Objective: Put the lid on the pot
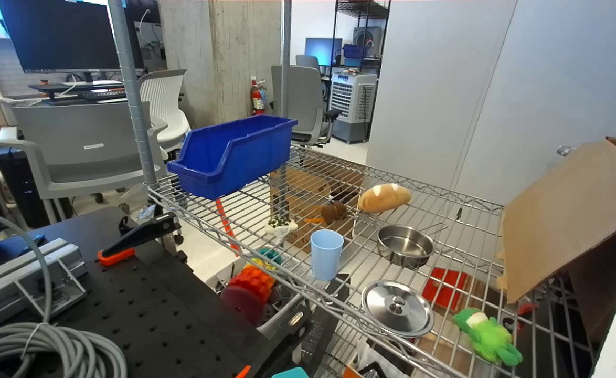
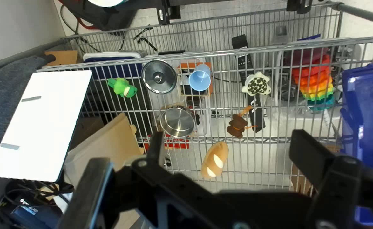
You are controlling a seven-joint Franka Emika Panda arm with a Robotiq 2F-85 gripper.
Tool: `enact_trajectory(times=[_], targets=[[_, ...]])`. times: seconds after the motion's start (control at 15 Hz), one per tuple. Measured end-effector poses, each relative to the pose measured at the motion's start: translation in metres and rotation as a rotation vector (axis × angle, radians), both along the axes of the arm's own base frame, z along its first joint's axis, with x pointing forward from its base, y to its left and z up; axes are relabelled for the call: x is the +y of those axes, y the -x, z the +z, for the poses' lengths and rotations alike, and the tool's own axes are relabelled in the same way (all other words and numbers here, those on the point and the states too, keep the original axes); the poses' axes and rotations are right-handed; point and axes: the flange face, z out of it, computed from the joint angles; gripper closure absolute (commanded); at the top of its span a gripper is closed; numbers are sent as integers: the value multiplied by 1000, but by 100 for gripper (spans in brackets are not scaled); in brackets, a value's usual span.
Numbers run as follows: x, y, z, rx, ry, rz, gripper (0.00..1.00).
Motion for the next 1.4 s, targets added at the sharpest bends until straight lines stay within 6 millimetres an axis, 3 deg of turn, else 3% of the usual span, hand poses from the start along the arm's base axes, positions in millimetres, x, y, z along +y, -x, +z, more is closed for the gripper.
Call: enact_trajectory(times=[0.27,0.8,1.4], targets=[[-44,-16,-33,19,-36,-23,0],[-131,-62,-121,24,-151,-103,0],[-186,-110,-226,56,-321,-274,0]])
